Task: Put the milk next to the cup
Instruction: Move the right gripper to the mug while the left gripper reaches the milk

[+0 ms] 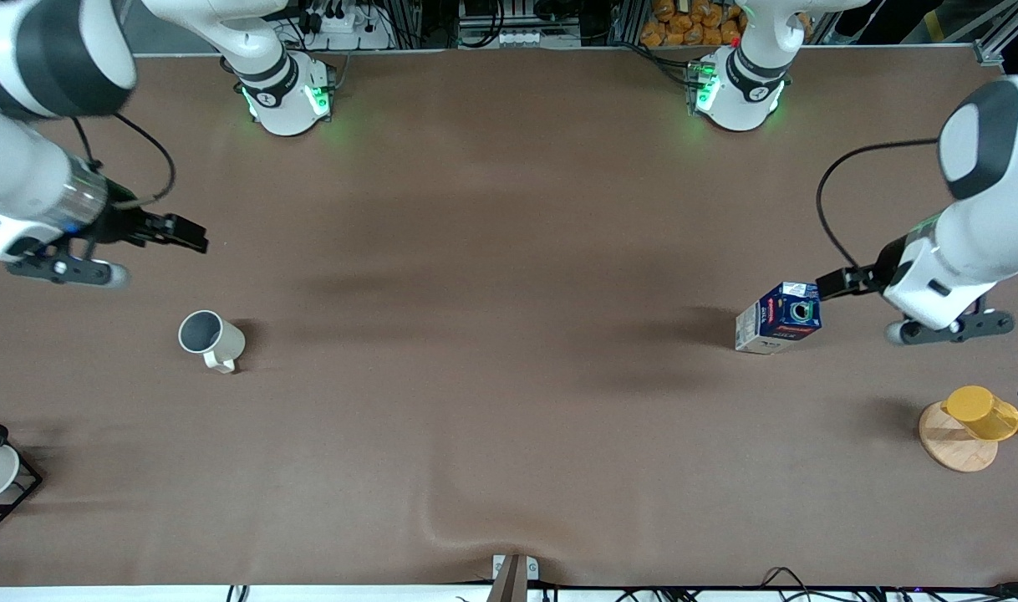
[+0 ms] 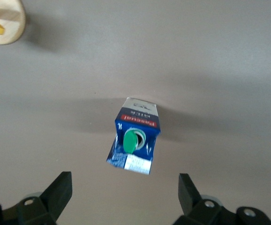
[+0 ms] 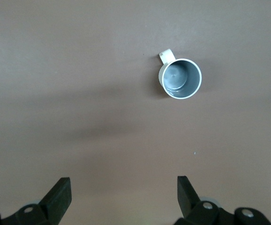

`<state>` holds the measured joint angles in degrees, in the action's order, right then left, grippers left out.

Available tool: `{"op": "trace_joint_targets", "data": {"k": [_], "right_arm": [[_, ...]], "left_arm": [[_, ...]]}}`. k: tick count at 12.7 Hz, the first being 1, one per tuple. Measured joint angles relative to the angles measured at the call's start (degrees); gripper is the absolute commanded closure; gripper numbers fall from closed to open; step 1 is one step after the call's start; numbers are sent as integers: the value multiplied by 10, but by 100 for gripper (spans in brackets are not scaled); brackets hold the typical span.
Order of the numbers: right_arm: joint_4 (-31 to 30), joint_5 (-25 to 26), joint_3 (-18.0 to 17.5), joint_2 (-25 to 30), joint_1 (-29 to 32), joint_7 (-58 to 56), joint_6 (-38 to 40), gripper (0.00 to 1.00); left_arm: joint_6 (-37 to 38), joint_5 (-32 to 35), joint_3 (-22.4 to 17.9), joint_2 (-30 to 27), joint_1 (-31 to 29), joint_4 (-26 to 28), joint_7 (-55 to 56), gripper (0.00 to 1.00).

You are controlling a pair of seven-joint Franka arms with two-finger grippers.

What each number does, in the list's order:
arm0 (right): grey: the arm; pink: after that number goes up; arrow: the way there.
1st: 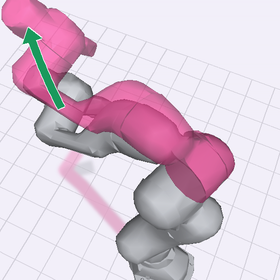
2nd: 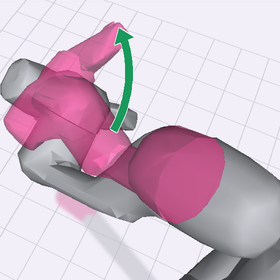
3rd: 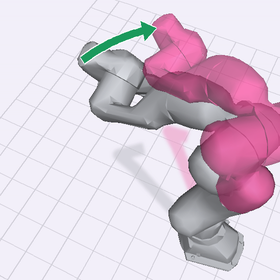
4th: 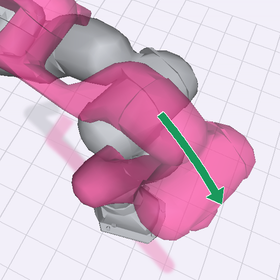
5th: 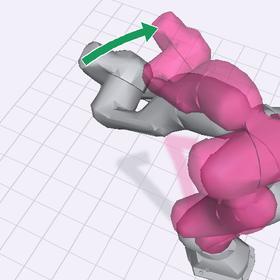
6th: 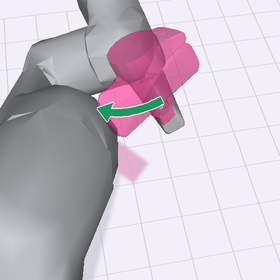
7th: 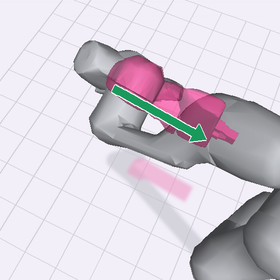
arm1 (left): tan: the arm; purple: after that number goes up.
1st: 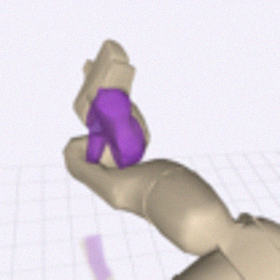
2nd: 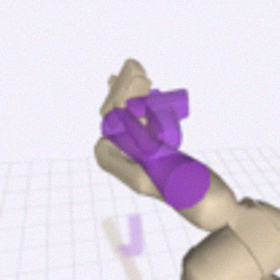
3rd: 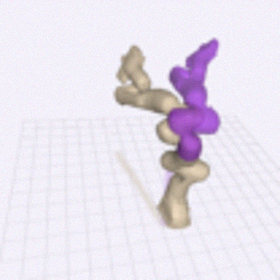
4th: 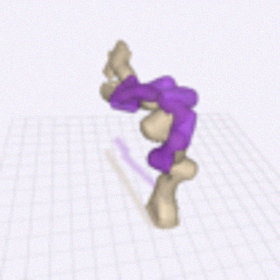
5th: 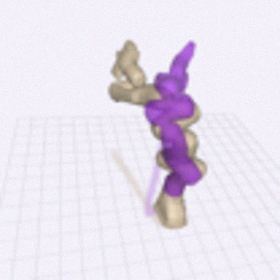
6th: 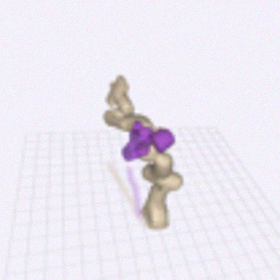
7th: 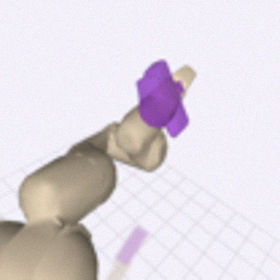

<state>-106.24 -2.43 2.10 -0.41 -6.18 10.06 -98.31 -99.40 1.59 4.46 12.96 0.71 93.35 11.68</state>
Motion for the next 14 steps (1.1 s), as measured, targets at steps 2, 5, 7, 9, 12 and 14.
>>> {"op": "trace_joint_targets", "data": {"k": [2, 5, 7, 9, 12, 14], "right_arm": [[-85, 2, 2, 14, 0, -14, -87, 0], [-195, 19, 2, 43, 0, -25, -172, 0], [-241, 59, 2, 48, 0, -26, -225, 0], [-272, 75, 3, 31, 3, -26, -290, 0], [-278, 81, 8, -48, 18, -33, -411, 0], [-261, 81, 8, -94, 32, -64, -440, 14]], "left_arm": [[-32, 0, 1, 13, 0, 23, 0, 0], [-68, 0, 9, 17, 0, 57, 0, 0], [-93, 0, 10, 17, 0, 87, 0, 0], [-112, 0, 10, 17, 0, 109, 0, 0], [-117, 22, 11, 19, 1, 118, 1, 0], [-117, 27, 11, 21, 1, 120, 6, 0]]}}
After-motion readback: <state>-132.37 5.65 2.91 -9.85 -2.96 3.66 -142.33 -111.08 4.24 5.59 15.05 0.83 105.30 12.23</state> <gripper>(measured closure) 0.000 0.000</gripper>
